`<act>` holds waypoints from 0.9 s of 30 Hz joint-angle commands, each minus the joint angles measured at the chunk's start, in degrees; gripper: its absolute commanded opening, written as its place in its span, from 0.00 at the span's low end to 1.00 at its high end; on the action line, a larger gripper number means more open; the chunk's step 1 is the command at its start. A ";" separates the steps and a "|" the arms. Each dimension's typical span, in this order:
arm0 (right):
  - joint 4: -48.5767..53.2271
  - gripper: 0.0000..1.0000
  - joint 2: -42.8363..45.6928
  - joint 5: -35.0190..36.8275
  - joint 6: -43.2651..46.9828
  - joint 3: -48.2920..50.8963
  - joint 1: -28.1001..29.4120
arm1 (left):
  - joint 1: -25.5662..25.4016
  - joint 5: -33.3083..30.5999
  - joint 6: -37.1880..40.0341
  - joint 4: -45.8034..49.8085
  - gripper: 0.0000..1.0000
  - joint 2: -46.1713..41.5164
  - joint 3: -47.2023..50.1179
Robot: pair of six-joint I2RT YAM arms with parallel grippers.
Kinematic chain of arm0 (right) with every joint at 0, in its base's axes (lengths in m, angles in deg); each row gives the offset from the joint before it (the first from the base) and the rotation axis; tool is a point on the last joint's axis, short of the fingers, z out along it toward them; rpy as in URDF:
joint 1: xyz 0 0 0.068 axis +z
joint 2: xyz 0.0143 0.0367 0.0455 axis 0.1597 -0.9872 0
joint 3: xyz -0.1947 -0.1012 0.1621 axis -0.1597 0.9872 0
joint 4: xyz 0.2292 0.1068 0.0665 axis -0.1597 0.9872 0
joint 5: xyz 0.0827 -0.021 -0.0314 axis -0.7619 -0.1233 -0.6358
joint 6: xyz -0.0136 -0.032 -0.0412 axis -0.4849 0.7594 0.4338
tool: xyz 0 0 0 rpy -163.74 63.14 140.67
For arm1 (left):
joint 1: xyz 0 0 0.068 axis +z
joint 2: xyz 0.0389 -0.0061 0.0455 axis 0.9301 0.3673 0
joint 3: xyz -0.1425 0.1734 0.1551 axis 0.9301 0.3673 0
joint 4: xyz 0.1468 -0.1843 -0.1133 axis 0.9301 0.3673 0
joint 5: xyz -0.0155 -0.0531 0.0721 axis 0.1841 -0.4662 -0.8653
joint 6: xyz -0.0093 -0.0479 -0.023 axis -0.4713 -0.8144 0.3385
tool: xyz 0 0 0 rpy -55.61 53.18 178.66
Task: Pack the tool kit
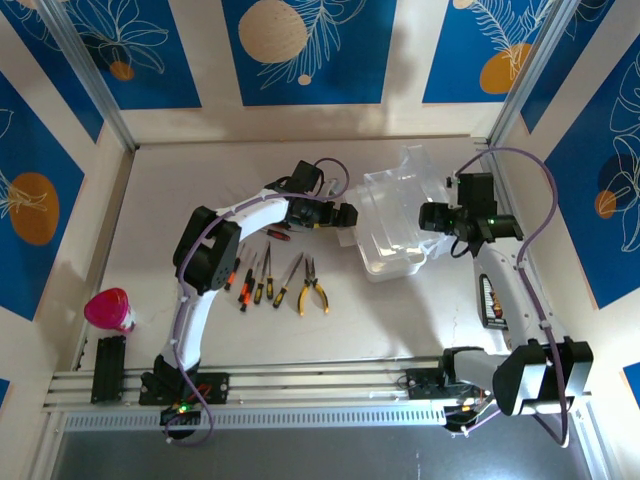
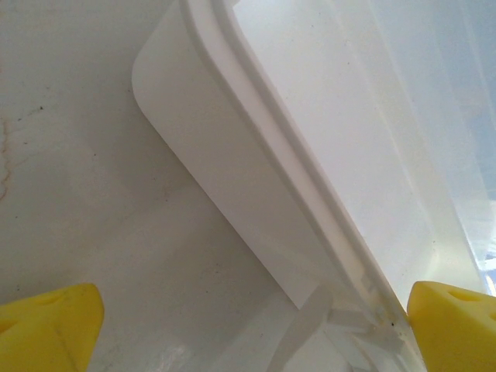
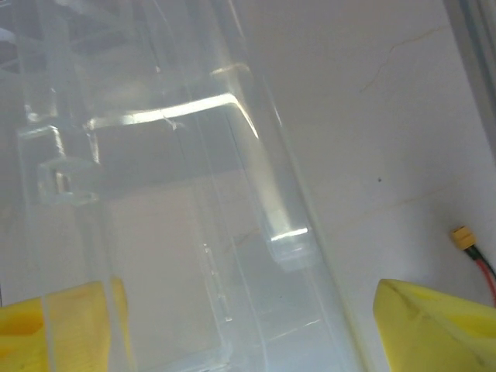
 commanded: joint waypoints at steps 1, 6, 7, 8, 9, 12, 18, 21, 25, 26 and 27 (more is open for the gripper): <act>-1.55 0.81 -0.32 -5.79 -3.88 1.36 -2.60 | 0.46 0.28 1.58 2.63 1.00 1.86 -0.04; -1.01 0.80 -1.57 -7.86 -6.38 1.87 -6.03 | 3.84 0.53 1.51 2.26 1.00 0.89 0.75; -1.13 0.80 -1.75 -8.49 -7.15 2.19 -6.78 | 4.28 0.20 2.17 3.20 1.00 0.99 0.03; -1.43 0.79 -1.93 -9.66 -8.13 2.61 -7.48 | 4.60 -0.06 2.69 4.08 1.00 1.19 -0.77; -1.77 0.78 -2.08 -10.74 -8.98 3.00 -8.27 | 4.86 -0.12 3.09 4.72 1.00 1.41 -1.53; -2.94 0.76 -2.97 -14.07 -11.96 4.41 -9.84 | 5.24 -0.56 3.83 6.66 1.00 2.61 -4.22; -4.41 0.76 -3.71 -15.27 -14.45 6.64 -10.38 | 5.57 -0.15 4.09 8.68 1.00 5.41 -9.03; -2.97 0.80 -4.22 -13.58 -13.89 5.62 -11.15 | 5.58 -0.34 4.34 9.86 1.00 5.72 -10.38; 1.49 0.94 -3.85 -10.54 -12.68 1.48 -12.15 | 6.01 -2.51 5.90 12.35 1.00 3.47 -10.77; 2.69 0.98 -3.40 -9.64 -12.30 0.20 -12.24 | 6.27 -2.82 6.17 12.85 1.00 2.89 -10.87; 3.60 1.00 -2.93 -9.06 -11.99 -0.78 -12.33 | 6.46 -3.13 6.46 13.20 1.00 2.35 -11.07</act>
